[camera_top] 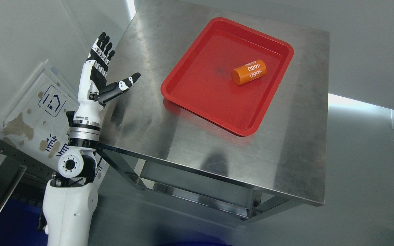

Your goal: Grab orange capacitor from left shelf to right desk

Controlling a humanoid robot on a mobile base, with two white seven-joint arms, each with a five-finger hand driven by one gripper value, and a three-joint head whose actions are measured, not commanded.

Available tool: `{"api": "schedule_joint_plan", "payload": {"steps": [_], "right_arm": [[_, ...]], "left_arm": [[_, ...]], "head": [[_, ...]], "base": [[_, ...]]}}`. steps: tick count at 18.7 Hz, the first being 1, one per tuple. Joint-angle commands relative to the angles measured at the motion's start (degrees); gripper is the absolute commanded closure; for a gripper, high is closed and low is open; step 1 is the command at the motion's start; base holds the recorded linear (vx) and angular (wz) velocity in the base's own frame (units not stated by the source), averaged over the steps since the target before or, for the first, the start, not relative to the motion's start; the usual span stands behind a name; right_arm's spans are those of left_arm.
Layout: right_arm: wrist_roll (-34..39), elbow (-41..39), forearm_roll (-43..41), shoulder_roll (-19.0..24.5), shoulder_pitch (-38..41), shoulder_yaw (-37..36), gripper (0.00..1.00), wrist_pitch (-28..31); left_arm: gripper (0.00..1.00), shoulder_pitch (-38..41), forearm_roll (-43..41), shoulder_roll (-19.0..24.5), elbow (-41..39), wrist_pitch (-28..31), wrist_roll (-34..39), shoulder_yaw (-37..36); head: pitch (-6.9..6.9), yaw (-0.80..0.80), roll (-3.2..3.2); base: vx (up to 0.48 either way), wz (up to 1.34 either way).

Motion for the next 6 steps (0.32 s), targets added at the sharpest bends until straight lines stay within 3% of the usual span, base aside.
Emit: {"api": "schedule_joint_plan", "payload": {"steps": [1,6], "right_arm": [[0.0,-1.9,0.3,-1.0,-0.1,-0.6,0.00,0.0],[0.0,-1.9,0.3,-1.0,-0.1,-0.6,0.00,0.0]], "left_arm": [[0.00,1.2,-1.5,1.0,-1.5,0.1,0.0,-0.7],[0.00,0.7,-1.5,1.0,-1.5,0.0,0.0,-1.4]], "head": [[0.00,0.00,0.00],[0.00,0.00,0.00]], "base": [[0.000,0.00],[0.000,0.00]]}}
